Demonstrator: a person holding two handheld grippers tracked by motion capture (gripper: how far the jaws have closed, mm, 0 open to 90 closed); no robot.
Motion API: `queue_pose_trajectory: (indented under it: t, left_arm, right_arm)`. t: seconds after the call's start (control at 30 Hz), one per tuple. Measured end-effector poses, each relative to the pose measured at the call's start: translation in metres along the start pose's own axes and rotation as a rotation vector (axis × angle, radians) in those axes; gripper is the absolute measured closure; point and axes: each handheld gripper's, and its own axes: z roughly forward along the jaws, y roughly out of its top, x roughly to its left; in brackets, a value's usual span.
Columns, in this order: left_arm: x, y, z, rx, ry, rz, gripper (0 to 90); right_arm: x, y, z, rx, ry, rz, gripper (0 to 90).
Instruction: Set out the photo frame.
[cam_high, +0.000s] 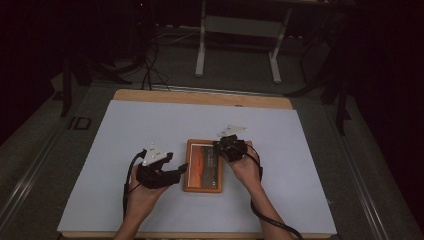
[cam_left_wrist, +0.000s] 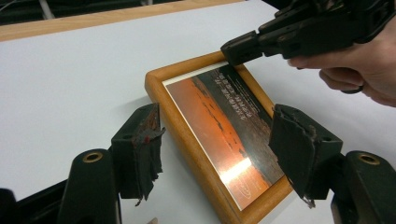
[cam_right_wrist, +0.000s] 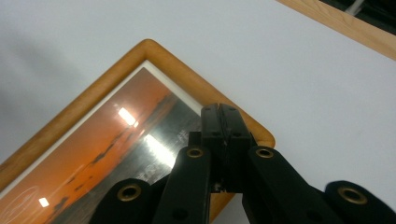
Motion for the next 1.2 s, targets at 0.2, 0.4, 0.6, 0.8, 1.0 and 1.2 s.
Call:
queue_pose_trajectory:
  t: [0.2,0.4,0.6,0.8,1.0,1.2]
  left_arm:
    - [0.001,0.0,0.0,0.004,-0.001,-0.001,34.8]
    - [0.001,0.0,0.0,0.006,0.0,0.0,34.8]
    - [0.001,-0.001,0.001,0.008,0.001,0.001,34.8]
    - [0.001,-0.001,0.0,0.006,0.003,-0.002,34.9]
    - [0.0,-0.001,0.002,0.012,0.001,0.003,34.9]
    - [0.0,-0.002,0.004,0.019,-0.002,0.0,34.8]
  right_arm:
    - [-0.004,-0.002,0.006,0.004,-0.021,0.019,90.0]
    - [-0.005,-0.005,0.007,0.002,-0.023,0.028,90.0]
    - [-0.006,-0.006,0.007,0.0,-0.022,0.032,90.0]
    - [-0.01,-0.01,0.007,0.001,-0.027,0.047,90.0]
    - [-0.016,-0.016,0.007,0.01,-0.033,0.074,90.0]
    - [-0.023,-0.024,0.009,0.026,-0.034,0.098,90.0]
